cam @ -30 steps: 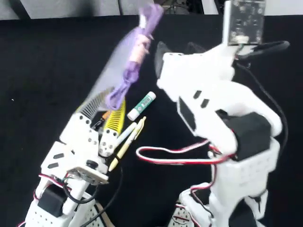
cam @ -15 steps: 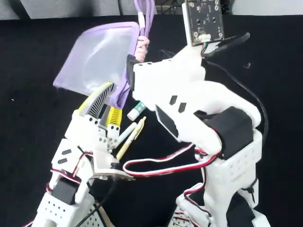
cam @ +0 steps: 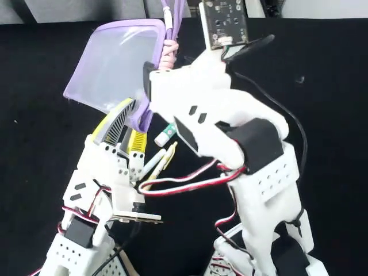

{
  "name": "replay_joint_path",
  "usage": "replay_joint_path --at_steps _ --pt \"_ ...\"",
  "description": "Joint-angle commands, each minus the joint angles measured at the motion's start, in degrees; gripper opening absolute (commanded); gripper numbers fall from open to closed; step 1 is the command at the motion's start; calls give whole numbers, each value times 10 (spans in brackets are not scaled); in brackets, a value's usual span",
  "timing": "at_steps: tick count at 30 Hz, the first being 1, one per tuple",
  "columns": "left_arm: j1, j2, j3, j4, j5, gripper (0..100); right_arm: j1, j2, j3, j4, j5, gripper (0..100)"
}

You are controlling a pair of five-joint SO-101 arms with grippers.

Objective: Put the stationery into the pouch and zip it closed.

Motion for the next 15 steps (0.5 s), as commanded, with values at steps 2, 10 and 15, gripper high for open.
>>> replay_joint_path --at_steps 2,10,15 --pt "2 -5 -10 -15 -4 30 11 3 -3 -38 92 83" --pt "-1 -5 1 -13 85 30 11 -33 -12 -35 153 11" --pt "-5 -5 -3 -11 165 30 33 -63 -17 -52 156 11"
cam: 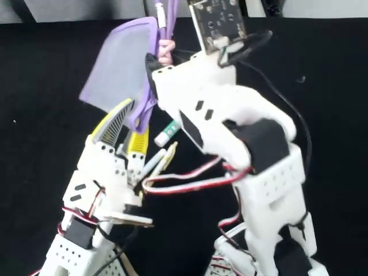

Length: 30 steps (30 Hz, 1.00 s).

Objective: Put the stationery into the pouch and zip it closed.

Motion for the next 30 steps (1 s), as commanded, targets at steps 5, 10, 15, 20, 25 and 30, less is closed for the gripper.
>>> replay_joint_path --at_steps 5,10,15,20,25,30 --pt "-7 -1 -3 -6 175 30 92 -37 -12 -115 10 11" --pt "-7 0 20 47 295 30 135 -24 -15 -193 9 11" --pt "-6 -1 14 76 324 30 140 -24 -12 -215 11 11" --pt "-1 -2 -12 77 323 30 140 -16 -11 -222 11 11" --pt "-1 -2 -21 78 323 30 147 -7 -11 -219 22 11" --pt "5 -2 -32 81 326 30 204 65 -7 -303 54 11"
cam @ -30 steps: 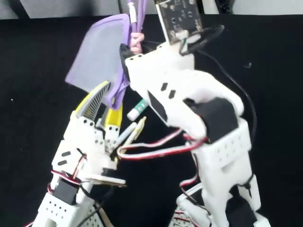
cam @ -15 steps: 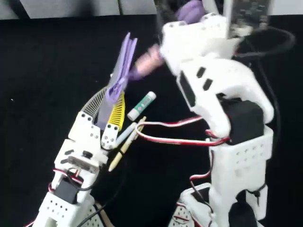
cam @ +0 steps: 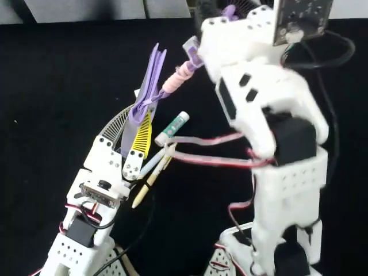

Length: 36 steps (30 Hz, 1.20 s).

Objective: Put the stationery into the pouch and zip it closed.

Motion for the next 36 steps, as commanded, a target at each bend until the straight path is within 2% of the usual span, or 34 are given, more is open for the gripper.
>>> replay_joint_path --at_steps 1,7,17,21,23,27,33,36 --pt "13 -6 -49 12 6 30 41 58 -7 -55 23 11" --pt "62 -6 -101 113 9 29 89 167 -32 -112 54 11" --pt "67 -7 -102 117 11 29 174 279 -145 -79 59 11" --pt "65 -6 -101 117 45 29 176 290 -196 40 60 21" --pt "62 -6 -100 118 47 30 157 282 -248 135 74 84" --pt "61 -5 -91 115 46 30 97 262 -343 331 161 236" --pt "61 -5 -81 115 49 30 18 242 -429 567 329 247" --pt "61 -5 -85 115 49 30 15 213 -402 566 357 248"
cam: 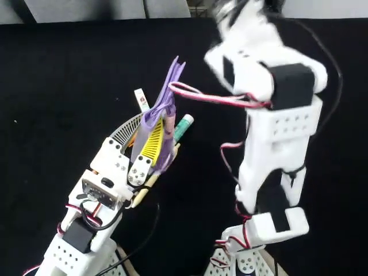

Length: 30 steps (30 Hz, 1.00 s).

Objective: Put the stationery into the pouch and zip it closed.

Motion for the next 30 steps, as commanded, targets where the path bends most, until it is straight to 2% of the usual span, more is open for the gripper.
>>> replay_joint_path --at_steps 1,4,8,11,16,23,27,30 --pt "3 -5 -24 -4 8 30 -14 -55 7 25 38 248" --pt "0 -5 -19 -43 8 30 -55 -98 80 25 63 249" --pt "-46 -5 3 -139 11 30 -130 -169 182 25 54 248" --pt "-80 -5 17 -182 59 30 -184 -213 254 21 36 248" --pt "-131 -5 14 -189 149 30 -228 -273 345 -12 37 248" --pt "-131 -5 12 -189 154 30 -292 -325 421 -73 33 248" --pt "-131 -5 6 -186 154 30 -298 -327 476 -146 32 247" --pt "-131 -5 7 -186 154 30 -298 -327 502 -208 -1 247"
